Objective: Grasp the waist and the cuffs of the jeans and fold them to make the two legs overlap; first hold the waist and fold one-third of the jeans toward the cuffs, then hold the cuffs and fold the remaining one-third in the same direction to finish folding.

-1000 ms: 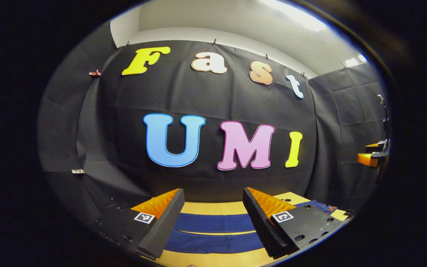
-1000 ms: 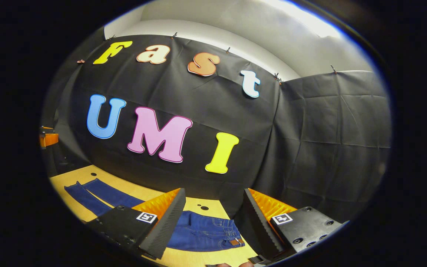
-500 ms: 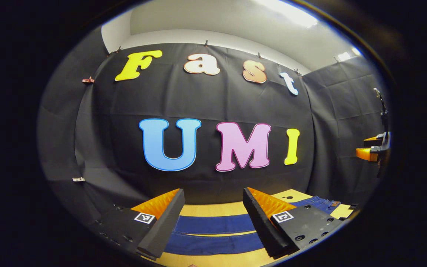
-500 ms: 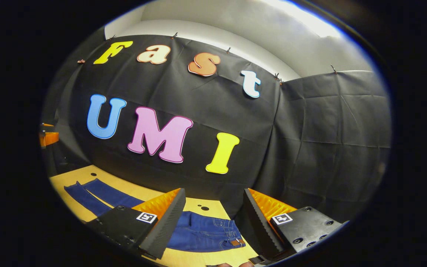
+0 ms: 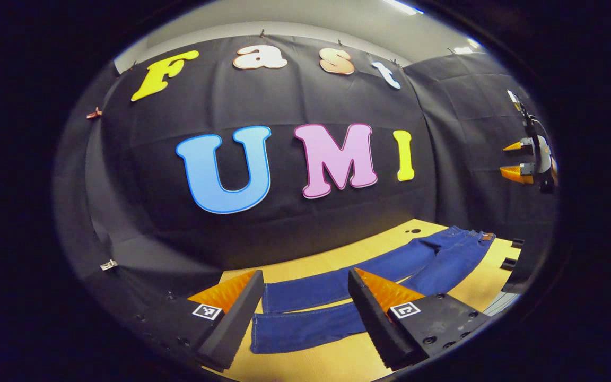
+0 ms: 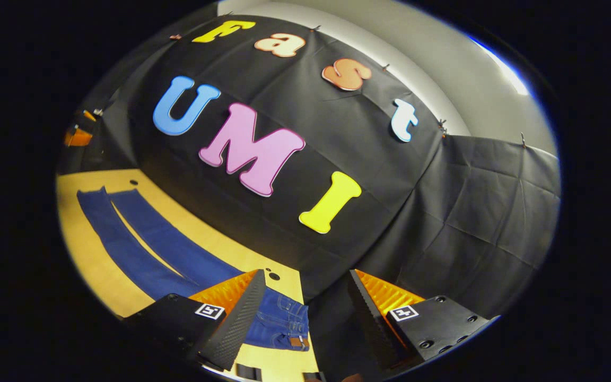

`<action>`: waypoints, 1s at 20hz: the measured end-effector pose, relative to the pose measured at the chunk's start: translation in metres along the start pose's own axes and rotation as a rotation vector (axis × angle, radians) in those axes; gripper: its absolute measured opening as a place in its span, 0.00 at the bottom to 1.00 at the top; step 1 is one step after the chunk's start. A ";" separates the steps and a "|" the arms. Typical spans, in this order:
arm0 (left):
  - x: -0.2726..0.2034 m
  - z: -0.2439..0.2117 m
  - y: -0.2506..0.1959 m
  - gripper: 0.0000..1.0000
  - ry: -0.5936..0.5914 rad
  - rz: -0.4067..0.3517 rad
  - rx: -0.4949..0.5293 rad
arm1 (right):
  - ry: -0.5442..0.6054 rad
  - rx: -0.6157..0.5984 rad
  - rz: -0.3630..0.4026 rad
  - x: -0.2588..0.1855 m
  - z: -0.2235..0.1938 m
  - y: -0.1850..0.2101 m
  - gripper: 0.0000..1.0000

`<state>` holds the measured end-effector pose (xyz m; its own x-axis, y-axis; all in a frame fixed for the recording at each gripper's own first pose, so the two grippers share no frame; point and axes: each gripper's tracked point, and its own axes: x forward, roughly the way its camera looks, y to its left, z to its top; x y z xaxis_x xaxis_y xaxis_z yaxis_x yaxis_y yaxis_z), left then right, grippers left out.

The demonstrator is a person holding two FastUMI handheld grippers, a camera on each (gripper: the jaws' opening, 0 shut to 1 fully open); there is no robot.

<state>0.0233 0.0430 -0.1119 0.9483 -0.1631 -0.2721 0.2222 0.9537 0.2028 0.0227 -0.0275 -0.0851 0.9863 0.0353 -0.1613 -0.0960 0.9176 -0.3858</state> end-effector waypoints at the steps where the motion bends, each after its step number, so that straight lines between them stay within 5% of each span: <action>1: 0.010 -0.016 -0.004 0.99 0.033 -0.042 0.033 | 0.018 -0.023 0.015 0.006 -0.011 0.002 0.96; 7: 0.066 -0.122 0.008 0.98 0.322 -0.203 0.201 | 0.168 -0.089 0.129 0.064 -0.091 0.024 0.96; 13: 0.078 -0.224 0.011 0.99 0.628 -0.495 0.597 | 0.331 -0.157 0.225 0.113 -0.180 0.036 0.96; 16: 0.075 -0.262 0.013 0.98 0.742 -0.620 0.718 | 0.404 -0.189 0.263 0.122 -0.219 0.041 0.97; 20: 0.077 -0.288 0.018 0.98 0.840 -0.671 0.823 | 0.456 -0.299 0.339 0.120 -0.255 0.047 0.97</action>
<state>0.0347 0.1202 -0.4002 0.2462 -0.0488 -0.9680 0.9345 0.2768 0.2238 0.1021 -0.0810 -0.3546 0.7447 0.0718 -0.6635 -0.4908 0.7327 -0.4715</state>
